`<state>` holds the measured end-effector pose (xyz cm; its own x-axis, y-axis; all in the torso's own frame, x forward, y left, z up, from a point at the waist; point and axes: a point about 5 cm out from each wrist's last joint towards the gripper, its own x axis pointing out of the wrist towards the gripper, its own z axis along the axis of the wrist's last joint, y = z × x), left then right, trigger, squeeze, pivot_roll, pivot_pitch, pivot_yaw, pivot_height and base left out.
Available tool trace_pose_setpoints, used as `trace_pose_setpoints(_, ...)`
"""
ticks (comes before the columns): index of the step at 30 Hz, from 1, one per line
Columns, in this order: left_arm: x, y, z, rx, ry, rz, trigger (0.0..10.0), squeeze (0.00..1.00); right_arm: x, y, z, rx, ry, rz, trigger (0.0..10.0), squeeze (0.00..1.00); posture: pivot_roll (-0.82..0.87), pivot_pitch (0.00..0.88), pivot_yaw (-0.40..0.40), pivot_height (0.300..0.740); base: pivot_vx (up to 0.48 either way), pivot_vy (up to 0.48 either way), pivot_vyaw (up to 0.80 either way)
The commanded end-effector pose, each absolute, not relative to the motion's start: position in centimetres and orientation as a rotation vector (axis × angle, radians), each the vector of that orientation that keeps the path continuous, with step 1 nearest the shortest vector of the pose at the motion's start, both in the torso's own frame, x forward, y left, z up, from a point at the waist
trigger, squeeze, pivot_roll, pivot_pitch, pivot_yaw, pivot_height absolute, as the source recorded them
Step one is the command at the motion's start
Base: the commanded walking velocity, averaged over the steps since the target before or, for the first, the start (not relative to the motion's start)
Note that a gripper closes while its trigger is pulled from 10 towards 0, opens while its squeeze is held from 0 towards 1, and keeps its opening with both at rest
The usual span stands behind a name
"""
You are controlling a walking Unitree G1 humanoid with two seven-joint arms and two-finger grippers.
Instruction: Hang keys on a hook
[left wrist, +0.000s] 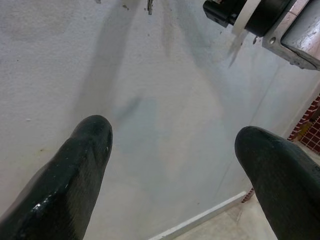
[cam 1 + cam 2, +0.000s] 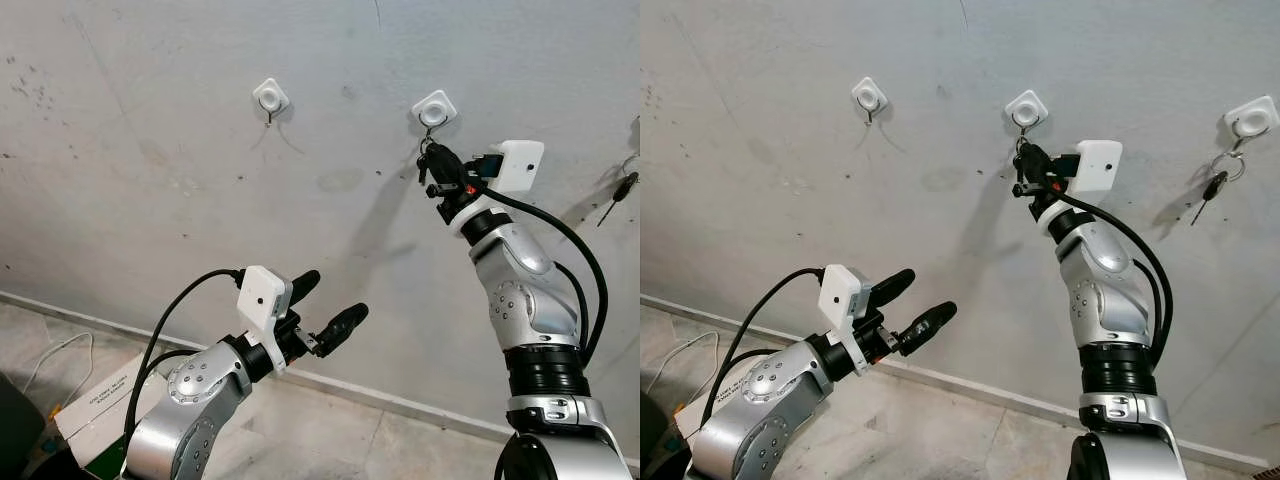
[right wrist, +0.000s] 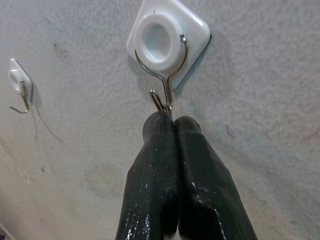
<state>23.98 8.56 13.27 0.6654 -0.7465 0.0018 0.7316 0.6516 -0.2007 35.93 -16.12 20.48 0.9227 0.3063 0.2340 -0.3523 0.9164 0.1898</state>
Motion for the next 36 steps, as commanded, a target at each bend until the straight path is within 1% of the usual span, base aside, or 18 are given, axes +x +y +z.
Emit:
trace_pose_setpoints(1,24.0,8.7,13.4,-0.177,0.082,-0.836,10.0,0.0,36.2,-15.8,20.8,0.255,-0.201,0.346,10.0,0.0,0.02,0.0,0.103,0.74,0.0,0.0,0.0)
trace_pose_setpoints(6,24.0,8.7,13.4,-0.173,0.081,-0.833,10.0,0.0,36.0,-15.9,19.7,0.253,-0.162,0.326,10.0,0.0,0.02,0.0,0.103,0.74,0.0,0.0,0.0)
trace_pose_setpoints(9,24.1,8.7,13.6,-0.175,0.076,-0.837,10.0,0.0,35.8,-15.8,19.4,0.223,-0.159,0.309,10.0,0.0,0.02,0.0,0.102,0.74,0.0,0.0,0.0)
trace_pose_setpoints(10,24.1,8.6,13.7,-0.176,0.074,-0.84,10.0,0.0,35.7,-15.8,19.3,0.206,-0.165,0.308,10.0,0.89,0.02,0.0,0.102,0.74,0.0,0.0,0.0)
trace_pose_setpoints(11,24.1,8.6,13.7,-0.177,0.074,-0.841,10.0,0.0,35.7,-15.8,19.4,0.199,-0.167,0.307,10.0,1.0,0.02,0.0,0.102,0.74,0.0,0.0,0.0)
trace_pose_setpoints(13,24.1,8.6,13.6,-0.176,0.075,-0.843,10.0,0.0,35.6,-15.8,19.3,0.198,-0.169,0.311,10.0,1.0,0.02,0.0,0.105,0.74,0.0,0.0,0.0)
trace_pose_setpoints(18,24.1,8.6,13.6,-0.176,0.076,-0.846,10.0,0.0,35.5,-15.7,19.6,0.121,-0.191,0.307,10.0,1.0,0.02,0.0,0.104,0.74,0.0,0.0,0.0)
trace_pose_setpoints(21,24.1,8.6,13.6,-0.175,0.077,-0.844,10.0,0.0,35.2,-15.6,19.4,0.035,-0.202,0.314,10.0,1.0,0.02,0.0,0.102,0.74,0.0,0.0,0.0)
trace_pose_setpoints(25,23.9,8.8,13.4,-0.168,0.082,-0.833,10.0,0.0,34.7,-15.7,19.1,-0.003,-0.204,0.319,10.0,1.0,0.02,0.0,0.102,0.74,0.0,0.0,0.0)
trace_pose_setpoints(32,23.8,9.5,12.9,-0.16,0.095,-0.792,10.0,0.0,33.5,-16.6,18.4,-0.034,-0.197,0.299,10.0,1.0,0.01,0.0,0.098,0.74,0.0,0.0,0.0)
trace_pose_setpoints(35,23.7,10.2,12.2,-0.123,0.117,-0.733,10.0,0.0,32.3,-17.5,17.8,-0.041,-0.184,0.269,10.0,1.0,0.02,0.0,0.095,0.74,0.0,0.0,0.0)
trace_pose_setpoints(36,23.7,10.2,12.2,-0.123,0.117,-0.733,10.0,0.0,32.3,-17.5,17.8,-0.041,-0.184,0.269,10.0,1.0,0.02,0.0,0.095,0.74,0.0,0.0,0.0)
